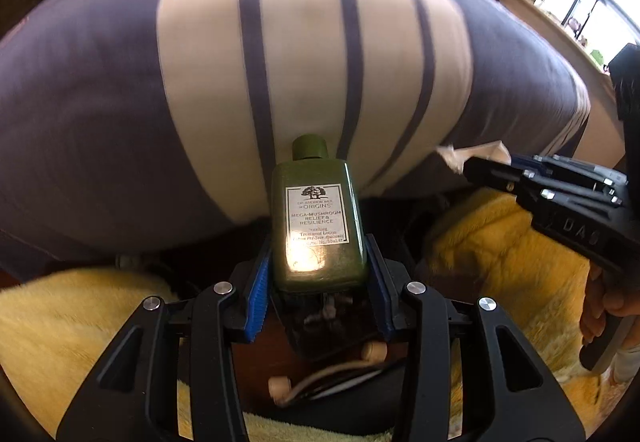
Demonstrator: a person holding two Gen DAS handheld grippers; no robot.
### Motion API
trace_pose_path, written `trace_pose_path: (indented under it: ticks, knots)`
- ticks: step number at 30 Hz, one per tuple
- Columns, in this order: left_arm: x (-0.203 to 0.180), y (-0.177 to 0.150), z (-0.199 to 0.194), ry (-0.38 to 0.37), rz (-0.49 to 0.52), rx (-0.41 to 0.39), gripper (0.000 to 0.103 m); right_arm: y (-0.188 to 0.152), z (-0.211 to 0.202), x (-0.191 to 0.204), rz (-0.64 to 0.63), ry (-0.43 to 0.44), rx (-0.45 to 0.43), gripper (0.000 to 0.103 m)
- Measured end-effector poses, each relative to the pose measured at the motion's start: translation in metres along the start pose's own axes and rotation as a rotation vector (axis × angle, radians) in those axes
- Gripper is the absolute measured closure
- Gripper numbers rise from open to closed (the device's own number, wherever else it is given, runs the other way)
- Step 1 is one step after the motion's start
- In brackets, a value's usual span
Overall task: Collect trash
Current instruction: 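Carry the tissue and green bottle down into the black bin and open both tools, then raise both open tools back over the bed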
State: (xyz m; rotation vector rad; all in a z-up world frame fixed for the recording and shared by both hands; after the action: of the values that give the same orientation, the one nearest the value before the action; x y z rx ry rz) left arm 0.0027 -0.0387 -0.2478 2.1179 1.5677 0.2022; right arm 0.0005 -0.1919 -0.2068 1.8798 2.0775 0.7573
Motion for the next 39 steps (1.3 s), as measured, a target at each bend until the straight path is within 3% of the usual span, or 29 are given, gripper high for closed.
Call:
trace_pose_path:
  ticks: [17,26,28,30,35,39]
  knots:
    - [0.01,-0.033,0.066,-0.05,-0.041,0.207,0.063,-0.028,0.06,-0.005,0.052,0.034,0.187,0.081]
    - [0.013,-0.037,0.078,-0.076,-0.06,0.243,0.062,-0.027,0.08,-0.008,0.082,0.057,0.224,0.077]
    - [0.013,-0.038,0.08,-0.085,-0.068,0.256,0.063,-0.029,0.083,-0.01,0.091,0.066,0.224,0.071]
    - [0.015,-0.037,0.079,-0.087,-0.079,0.253,0.049,-0.029,0.084,-0.014,0.102,0.06,0.221,0.053]
    - [0.017,-0.032,0.068,-0.046,-0.082,0.21,0.028,-0.024,0.074,-0.018,0.12,0.043,0.189,0.042]
    - [0.018,-0.023,0.049,-0.015,-0.067,0.151,0.019,-0.017,0.059,-0.021,0.124,0.001,0.144,0.013]
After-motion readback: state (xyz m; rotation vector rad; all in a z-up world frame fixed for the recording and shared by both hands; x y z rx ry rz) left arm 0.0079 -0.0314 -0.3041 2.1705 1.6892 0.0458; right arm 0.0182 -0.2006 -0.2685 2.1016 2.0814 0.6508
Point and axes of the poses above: each gripper's, at about its wrist camera, not at the fingertips, and z roughly the way its jaws point, x to its left, y to its top, the point moved 2 cm from there along z, roughly the way its jaws point
